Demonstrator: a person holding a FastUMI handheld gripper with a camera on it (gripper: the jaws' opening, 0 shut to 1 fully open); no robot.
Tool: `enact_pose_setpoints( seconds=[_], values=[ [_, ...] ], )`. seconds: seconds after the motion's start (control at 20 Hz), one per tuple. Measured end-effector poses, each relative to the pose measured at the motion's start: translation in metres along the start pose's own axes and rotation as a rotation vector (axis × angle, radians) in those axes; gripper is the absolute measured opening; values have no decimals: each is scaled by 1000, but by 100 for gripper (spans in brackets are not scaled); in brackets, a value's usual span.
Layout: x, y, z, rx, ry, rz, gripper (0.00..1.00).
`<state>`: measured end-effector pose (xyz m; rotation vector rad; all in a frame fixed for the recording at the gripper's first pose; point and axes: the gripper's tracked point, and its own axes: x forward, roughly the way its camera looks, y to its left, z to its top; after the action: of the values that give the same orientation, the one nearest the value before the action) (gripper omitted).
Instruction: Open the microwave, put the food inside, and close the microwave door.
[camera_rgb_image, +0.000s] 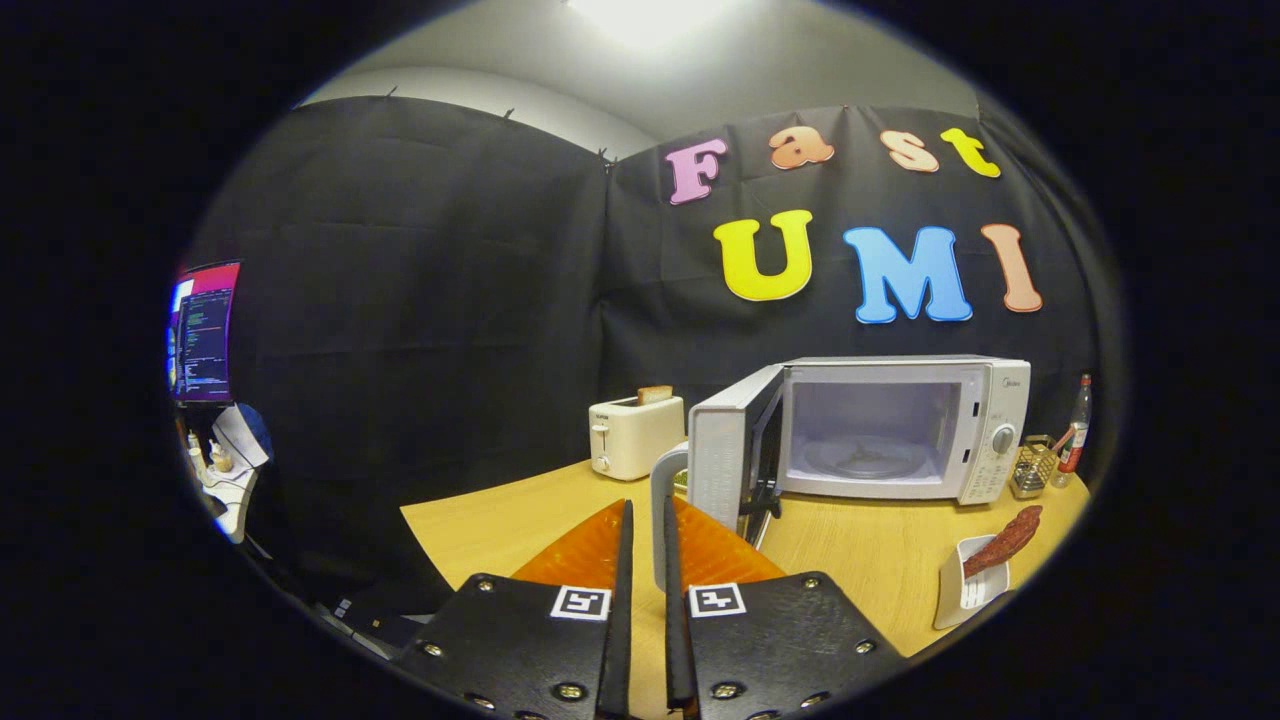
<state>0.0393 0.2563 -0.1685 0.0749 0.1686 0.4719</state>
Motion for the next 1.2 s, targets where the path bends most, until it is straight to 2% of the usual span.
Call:
enact_pose_setpoints(
  seconds=[0.35,0.5,0.75,0.9,0.95,1.05,1.15,1.2],
  values=[
    [-68,-124,25,-30,-40,-203,14],
    [-91,-179,23,-54,-46,-311,14],
    [-114,-256,-3,-3,-12,-445,14],
    [-117,-286,-27,83,-6,-480,51],
    [-117,-296,-35,109,-3,-492,53],
    [-111,-313,-53,161,15,-509,67],
    [-102,-328,-71,211,59,-521,88],
    [-97,-333,-79,247,78,-512,90]
  ],
)
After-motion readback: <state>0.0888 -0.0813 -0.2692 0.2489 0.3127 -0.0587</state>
